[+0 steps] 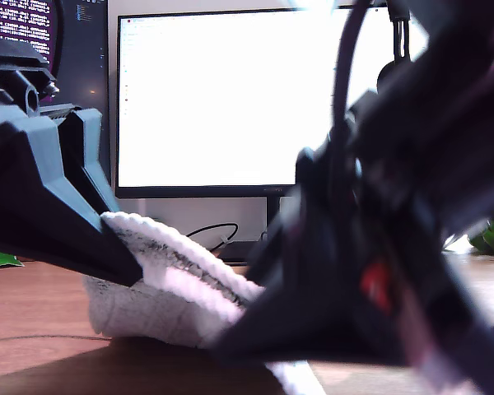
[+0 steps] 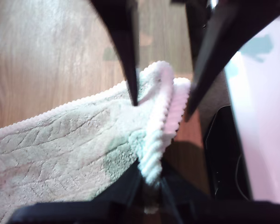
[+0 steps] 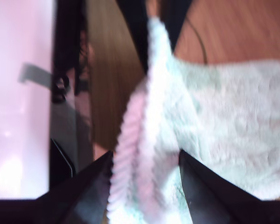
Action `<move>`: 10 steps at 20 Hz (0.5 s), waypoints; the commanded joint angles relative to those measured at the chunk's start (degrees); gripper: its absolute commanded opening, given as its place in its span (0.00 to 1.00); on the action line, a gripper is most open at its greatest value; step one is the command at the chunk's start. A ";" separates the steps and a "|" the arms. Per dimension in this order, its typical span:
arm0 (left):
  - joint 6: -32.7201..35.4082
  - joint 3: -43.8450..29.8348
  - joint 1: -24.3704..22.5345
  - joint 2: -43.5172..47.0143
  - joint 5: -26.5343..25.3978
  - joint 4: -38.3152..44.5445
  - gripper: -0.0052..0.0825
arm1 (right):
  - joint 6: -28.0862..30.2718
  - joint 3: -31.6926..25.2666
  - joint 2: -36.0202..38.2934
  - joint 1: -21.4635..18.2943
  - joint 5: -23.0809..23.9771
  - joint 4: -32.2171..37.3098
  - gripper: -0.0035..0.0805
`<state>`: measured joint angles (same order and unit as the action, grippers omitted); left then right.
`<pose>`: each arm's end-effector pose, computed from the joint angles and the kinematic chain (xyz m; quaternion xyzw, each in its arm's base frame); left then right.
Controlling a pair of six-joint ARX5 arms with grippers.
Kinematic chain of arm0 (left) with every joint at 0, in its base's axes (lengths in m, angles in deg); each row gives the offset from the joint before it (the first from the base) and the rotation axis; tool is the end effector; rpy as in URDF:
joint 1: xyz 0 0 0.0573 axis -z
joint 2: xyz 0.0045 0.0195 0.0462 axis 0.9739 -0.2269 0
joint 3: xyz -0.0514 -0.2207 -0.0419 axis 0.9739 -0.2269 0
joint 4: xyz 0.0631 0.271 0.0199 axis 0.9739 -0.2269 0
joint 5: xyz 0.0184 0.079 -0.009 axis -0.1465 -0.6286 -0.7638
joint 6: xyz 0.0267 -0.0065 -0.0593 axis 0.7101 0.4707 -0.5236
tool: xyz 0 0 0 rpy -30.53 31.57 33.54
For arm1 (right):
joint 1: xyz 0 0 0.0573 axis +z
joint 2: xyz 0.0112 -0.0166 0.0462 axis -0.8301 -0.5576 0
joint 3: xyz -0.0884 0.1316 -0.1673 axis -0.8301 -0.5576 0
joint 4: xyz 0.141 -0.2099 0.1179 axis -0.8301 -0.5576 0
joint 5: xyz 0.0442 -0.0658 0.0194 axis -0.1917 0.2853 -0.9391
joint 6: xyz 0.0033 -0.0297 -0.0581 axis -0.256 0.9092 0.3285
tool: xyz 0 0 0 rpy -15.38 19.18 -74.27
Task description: Fold the tea towel to a neat square and place it to the right
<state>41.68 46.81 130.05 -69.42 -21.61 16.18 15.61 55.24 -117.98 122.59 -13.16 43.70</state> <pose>0.1368 -0.2017 0.1300 0.3704 0.1899 -0.6020 0.6814 0.1052 0.2336 0.0789 -0.3619 0.1621 0.5364 0.7450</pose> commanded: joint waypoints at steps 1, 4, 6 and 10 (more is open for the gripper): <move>-1.18 1.11 0.15 0.04 0.61 0.24 0.03 | -0.63 0.61 -0.90 0.22 2.54 0.52 0.53; -1.49 1.51 0.15 0.04 0.59 0.24 0.03 | -0.90 0.61 -1.07 0.26 4.15 1.62 0.52; -1.49 1.53 0.15 0.04 0.61 0.20 0.03 | -0.85 0.61 -1.07 0.42 4.26 1.70 0.50; -1.49 1.53 0.13 0.02 0.35 0.13 0.03 | -0.90 0.61 -1.07 1.97 4.37 1.49 0.45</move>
<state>40.57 47.55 130.03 -69.42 -21.33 15.99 14.95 55.24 -118.59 123.53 -8.96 44.68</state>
